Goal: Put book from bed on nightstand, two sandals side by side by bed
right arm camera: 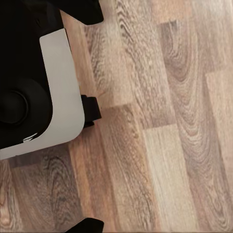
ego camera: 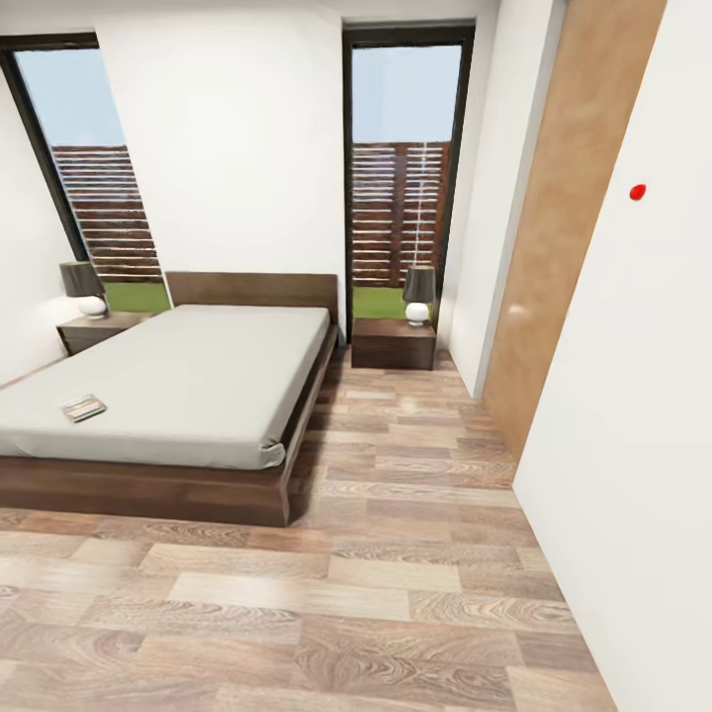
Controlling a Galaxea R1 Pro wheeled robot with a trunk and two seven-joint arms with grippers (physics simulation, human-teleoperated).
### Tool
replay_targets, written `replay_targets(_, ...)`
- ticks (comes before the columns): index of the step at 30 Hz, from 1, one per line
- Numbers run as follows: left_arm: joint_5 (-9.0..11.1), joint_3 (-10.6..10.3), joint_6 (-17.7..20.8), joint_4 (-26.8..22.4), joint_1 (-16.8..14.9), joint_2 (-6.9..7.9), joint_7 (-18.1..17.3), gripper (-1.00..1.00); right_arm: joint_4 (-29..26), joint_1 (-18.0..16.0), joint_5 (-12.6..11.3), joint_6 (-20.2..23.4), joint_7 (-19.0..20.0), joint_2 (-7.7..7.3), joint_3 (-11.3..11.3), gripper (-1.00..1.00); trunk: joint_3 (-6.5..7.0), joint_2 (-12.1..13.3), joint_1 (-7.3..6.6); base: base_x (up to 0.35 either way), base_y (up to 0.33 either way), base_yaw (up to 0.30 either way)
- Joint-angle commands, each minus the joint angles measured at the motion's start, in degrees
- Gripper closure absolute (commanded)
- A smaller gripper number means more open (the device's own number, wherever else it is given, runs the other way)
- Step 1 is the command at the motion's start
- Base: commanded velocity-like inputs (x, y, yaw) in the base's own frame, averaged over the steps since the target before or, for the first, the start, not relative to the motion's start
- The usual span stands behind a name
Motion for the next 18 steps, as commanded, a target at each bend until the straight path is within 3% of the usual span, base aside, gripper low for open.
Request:
replay_targets(1, -0.01, 0.15, -0.14, 0.01, -0.01, -0.05, -0.01, -1.00, 0.02, -0.04, -0.12, -0.08, 0.07, 0.02, -0.14, -1.00, -0.05, -0.02, 0.03, 0.305, -0.127, 0.000)
replay_targets(18, 0.00, 0.15, -0.15, 0.01, -0.02, -0.35, -0.01, -1.00, 0.03, -0.04, -0.12, -0.08, 0.07, 0.02, -0.14, -1.00, -0.05, -0.02, 0.03, 0.301, -0.127, 0.000)
